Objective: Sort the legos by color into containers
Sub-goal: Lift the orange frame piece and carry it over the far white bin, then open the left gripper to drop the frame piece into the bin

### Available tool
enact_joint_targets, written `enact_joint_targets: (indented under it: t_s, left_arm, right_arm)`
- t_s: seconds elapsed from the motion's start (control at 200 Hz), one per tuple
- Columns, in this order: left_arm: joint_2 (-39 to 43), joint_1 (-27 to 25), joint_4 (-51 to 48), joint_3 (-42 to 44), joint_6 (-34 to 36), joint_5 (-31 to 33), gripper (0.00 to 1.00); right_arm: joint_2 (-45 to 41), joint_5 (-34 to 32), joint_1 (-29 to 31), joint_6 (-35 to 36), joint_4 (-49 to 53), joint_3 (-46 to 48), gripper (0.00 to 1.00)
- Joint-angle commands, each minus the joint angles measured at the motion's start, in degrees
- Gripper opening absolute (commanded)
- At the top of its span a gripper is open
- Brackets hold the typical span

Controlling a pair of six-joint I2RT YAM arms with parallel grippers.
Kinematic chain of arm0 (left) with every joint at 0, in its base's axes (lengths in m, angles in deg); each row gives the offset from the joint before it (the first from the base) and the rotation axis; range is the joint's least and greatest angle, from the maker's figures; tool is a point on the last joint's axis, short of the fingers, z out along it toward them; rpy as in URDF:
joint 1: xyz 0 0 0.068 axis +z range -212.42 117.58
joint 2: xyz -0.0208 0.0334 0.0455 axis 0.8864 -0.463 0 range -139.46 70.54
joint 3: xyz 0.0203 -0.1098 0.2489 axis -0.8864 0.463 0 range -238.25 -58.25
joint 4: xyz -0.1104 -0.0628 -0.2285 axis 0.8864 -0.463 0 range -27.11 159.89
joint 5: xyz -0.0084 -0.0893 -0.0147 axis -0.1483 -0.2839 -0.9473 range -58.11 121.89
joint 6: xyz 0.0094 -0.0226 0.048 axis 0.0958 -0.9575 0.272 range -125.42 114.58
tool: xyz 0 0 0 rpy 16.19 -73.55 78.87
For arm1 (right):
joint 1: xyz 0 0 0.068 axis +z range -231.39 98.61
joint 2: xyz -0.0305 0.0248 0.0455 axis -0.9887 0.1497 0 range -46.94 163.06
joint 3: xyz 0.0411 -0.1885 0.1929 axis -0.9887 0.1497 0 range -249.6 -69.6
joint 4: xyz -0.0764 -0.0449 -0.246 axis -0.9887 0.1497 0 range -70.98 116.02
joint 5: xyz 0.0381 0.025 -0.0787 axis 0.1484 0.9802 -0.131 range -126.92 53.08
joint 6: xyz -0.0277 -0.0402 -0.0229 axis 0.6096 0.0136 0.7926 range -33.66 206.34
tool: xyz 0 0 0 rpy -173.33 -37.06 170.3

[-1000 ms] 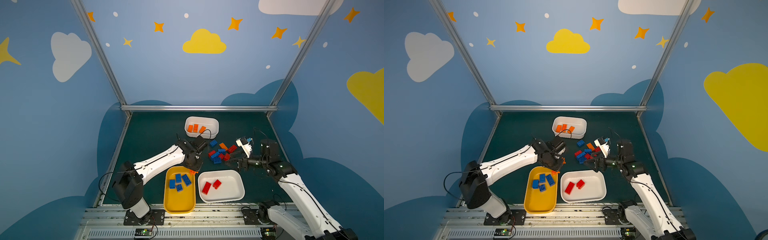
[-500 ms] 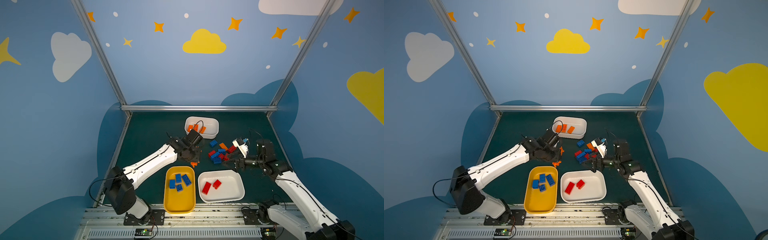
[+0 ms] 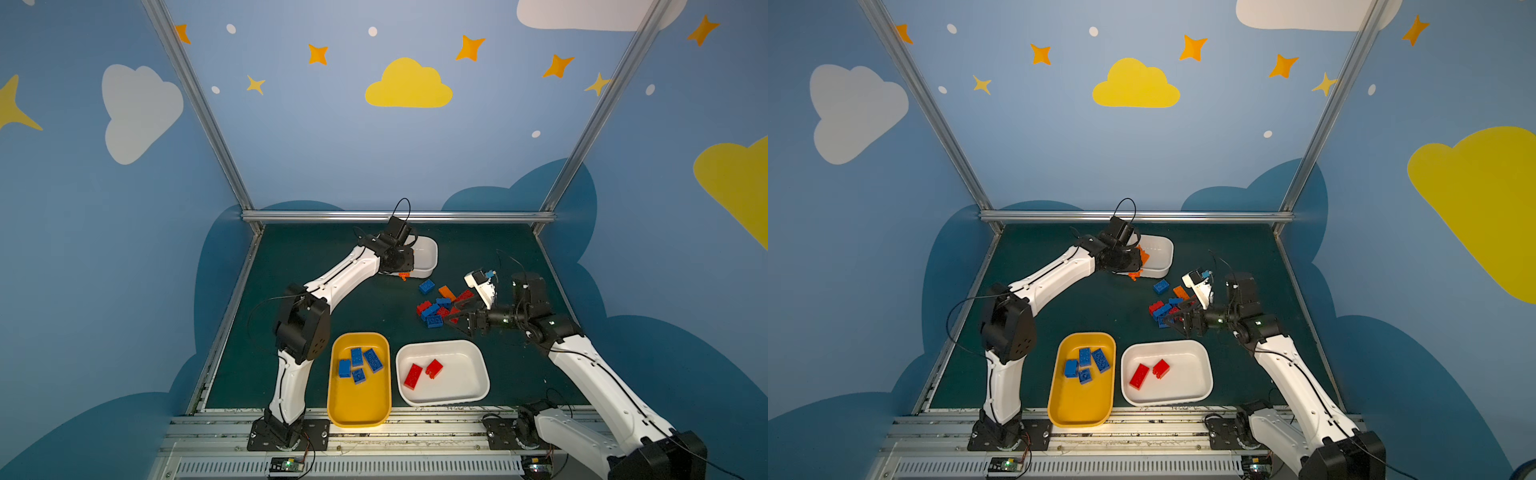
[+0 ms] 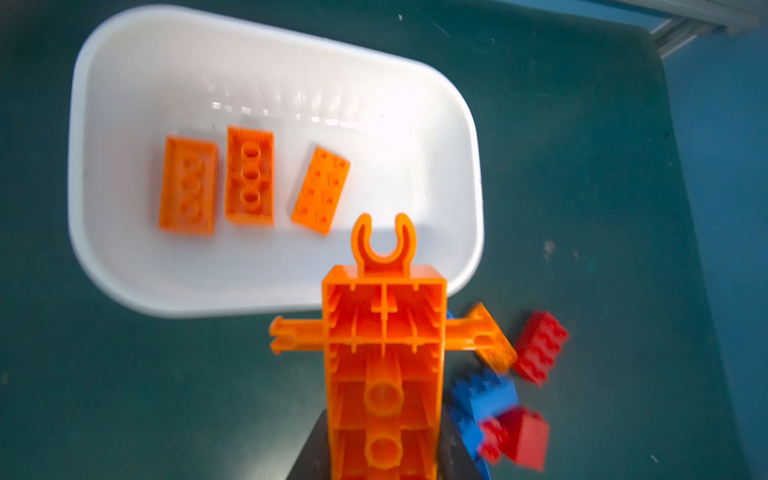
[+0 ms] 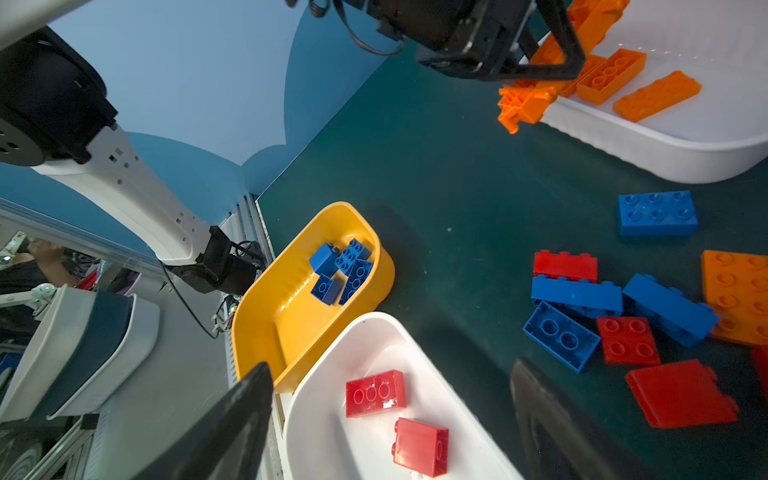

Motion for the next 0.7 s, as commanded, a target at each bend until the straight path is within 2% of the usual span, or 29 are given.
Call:
enact_joint_targets:
  t_s: [0.0, 0.3, 0.425, 0.576, 0.696]
  left_arm:
    - [-5.1, 1.0, -2.8, -7.3, 5.8, 1.7, 0.25]
    - [-22.8, 2.2, -10.3, -30.9, 12.3, 8.0, 0.25]
    - [-26.4, 2.6, -8.4, -33.7, 13.2, 8.2, 0.25]
    - [-30.5, 3.2, -10.8, -37.9, 12.0, 8.0, 0.27]
    - [-31.1, 3.1, -9.7, -38.2, 12.2, 7.3, 0.37]
  right_arm:
    - [0.6, -1.5, -0.7, 1.2, 0.0, -2.7, 0.89]
    - [2.0, -2.3, -1.9, 1.6, 0.7, -4.0, 0.89]
    - [2.3, -2.6, -2.2, 1.7, 1.3, -4.3, 0.89]
    - [2.5, -2.7, -2.5, 1.8, 1.5, -4.3, 0.88]
    - [2.9, -2.6, -2.6, 1.8, 1.7, -4.4, 0.88]
